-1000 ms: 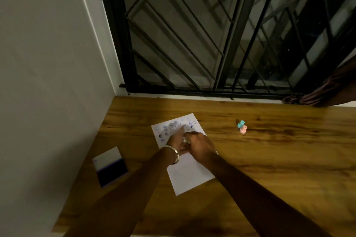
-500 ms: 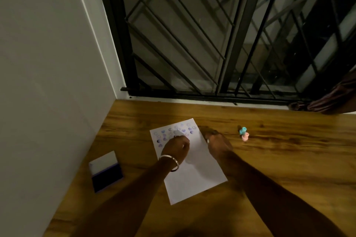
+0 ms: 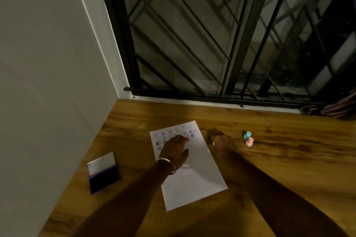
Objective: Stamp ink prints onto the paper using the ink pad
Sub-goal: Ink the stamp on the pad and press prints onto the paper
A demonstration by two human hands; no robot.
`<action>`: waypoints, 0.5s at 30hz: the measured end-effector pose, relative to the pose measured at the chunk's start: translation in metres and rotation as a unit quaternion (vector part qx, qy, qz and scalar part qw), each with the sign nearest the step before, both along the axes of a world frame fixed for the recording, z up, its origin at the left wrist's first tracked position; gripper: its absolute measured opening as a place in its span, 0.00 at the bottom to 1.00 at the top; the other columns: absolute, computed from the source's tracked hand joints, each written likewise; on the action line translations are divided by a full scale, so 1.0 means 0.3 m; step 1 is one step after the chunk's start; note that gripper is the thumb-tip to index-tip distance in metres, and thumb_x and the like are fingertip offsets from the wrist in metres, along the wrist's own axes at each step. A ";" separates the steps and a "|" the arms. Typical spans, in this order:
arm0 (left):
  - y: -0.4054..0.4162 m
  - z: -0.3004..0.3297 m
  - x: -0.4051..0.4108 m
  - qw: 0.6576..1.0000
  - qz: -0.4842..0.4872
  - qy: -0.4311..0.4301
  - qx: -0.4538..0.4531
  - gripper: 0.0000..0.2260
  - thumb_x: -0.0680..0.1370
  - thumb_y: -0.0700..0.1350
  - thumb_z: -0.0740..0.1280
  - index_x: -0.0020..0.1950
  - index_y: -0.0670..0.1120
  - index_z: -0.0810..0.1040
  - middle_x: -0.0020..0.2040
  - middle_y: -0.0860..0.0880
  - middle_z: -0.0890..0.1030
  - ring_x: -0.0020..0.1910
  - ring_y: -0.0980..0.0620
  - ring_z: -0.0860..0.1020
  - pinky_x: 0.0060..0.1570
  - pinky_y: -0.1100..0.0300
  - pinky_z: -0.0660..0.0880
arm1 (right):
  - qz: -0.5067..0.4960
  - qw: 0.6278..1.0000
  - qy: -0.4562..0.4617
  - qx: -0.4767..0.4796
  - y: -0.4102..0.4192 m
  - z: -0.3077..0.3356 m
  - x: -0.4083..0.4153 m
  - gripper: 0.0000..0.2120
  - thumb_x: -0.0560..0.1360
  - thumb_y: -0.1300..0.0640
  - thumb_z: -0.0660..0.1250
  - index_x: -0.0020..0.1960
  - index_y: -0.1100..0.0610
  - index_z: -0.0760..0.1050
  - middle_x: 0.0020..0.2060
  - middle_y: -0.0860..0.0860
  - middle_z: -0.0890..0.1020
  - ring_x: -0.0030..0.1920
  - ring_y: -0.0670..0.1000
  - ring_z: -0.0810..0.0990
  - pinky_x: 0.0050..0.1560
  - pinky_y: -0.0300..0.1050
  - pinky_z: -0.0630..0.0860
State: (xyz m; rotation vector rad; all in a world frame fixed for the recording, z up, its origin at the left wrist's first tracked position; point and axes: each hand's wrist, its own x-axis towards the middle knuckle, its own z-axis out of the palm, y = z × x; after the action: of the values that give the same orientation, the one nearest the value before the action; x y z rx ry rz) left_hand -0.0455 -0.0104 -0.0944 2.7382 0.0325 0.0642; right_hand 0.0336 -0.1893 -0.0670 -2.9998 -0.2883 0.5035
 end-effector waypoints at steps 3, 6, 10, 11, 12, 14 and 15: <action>-0.007 -0.009 0.003 1.000 -0.002 0.003 0.001 0.19 0.77 0.52 0.63 0.68 0.53 0.69 0.67 0.51 0.74 0.65 0.49 0.73 0.67 0.53 0.69 | 0.003 1.000 0.009 -0.030 0.007 0.000 -0.008 0.19 0.77 0.55 0.67 0.67 0.52 0.70 0.64 0.55 0.76 0.64 0.58 0.75 0.65 0.54 0.72; -0.017 -0.022 0.013 1.000 -0.008 0.000 0.006 0.19 0.77 0.53 0.63 0.68 0.53 0.68 0.67 0.51 0.74 0.65 0.49 0.73 0.67 0.53 0.69 | 0.011 0.998 -0.035 0.044 -0.019 -0.010 -0.022 0.18 0.77 0.49 0.64 0.65 0.51 0.71 0.64 0.54 0.77 0.62 0.57 0.76 0.63 0.52 0.73; -0.045 -0.023 0.047 1.000 -0.023 -0.013 0.007 0.19 0.77 0.54 0.62 0.67 0.53 0.69 0.66 0.51 0.75 0.64 0.49 0.74 0.65 0.54 0.71 | 0.002 0.992 -0.088 0.096 -0.084 -0.001 -0.030 0.21 0.79 0.39 0.55 0.60 0.52 0.75 0.57 0.54 0.80 0.55 0.55 0.78 0.58 0.52 0.76; -0.055 -0.021 0.059 0.999 -0.028 -0.018 0.005 0.19 0.77 0.54 0.62 0.67 0.53 0.69 0.66 0.51 0.75 0.64 0.49 0.74 0.65 0.54 0.72 | 0.000 0.991 -0.094 0.093 -0.104 0.003 -0.025 0.20 0.79 0.40 0.54 0.59 0.52 0.75 0.57 0.54 0.80 0.55 0.55 0.78 0.57 0.52 0.76; -0.066 -0.019 0.070 0.999 -0.032 -0.022 0.000 0.18 0.77 0.54 0.62 0.67 0.53 0.69 0.66 0.50 0.75 0.64 0.49 0.74 0.64 0.54 0.72 | -0.003 0.991 -0.103 0.087 -0.128 0.008 -0.020 0.19 0.80 0.42 0.54 0.59 0.52 0.75 0.58 0.55 0.79 0.56 0.55 0.78 0.57 0.52 0.76; -0.089 -0.018 0.089 0.999 -0.036 -0.026 -0.015 0.18 0.77 0.53 0.61 0.67 0.53 0.69 0.66 0.50 0.75 0.64 0.49 0.74 0.64 0.55 0.72 | -0.010 0.991 -0.125 0.056 -0.183 0.016 -0.011 0.16 0.80 0.47 0.57 0.60 0.54 0.76 0.63 0.55 0.76 0.60 0.58 0.76 0.58 0.52 0.75; -0.102 -0.019 0.098 0.999 -0.037 -0.027 -0.021 0.18 0.78 0.53 0.61 0.67 0.52 0.69 0.66 0.50 0.75 0.65 0.49 0.74 0.64 0.55 0.72 | -0.019 0.991 -0.129 0.026 -0.210 0.016 -0.009 0.14 0.79 0.50 0.58 0.60 0.54 0.76 0.65 0.56 0.74 0.62 0.59 0.74 0.60 0.53 0.75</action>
State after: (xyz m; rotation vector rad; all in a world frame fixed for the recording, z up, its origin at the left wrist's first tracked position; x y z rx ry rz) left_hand -0.0162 -0.0410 -0.1001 2.6916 -0.0803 0.1145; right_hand 0.0308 -0.2524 -0.0623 -3.0105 -0.2565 0.1011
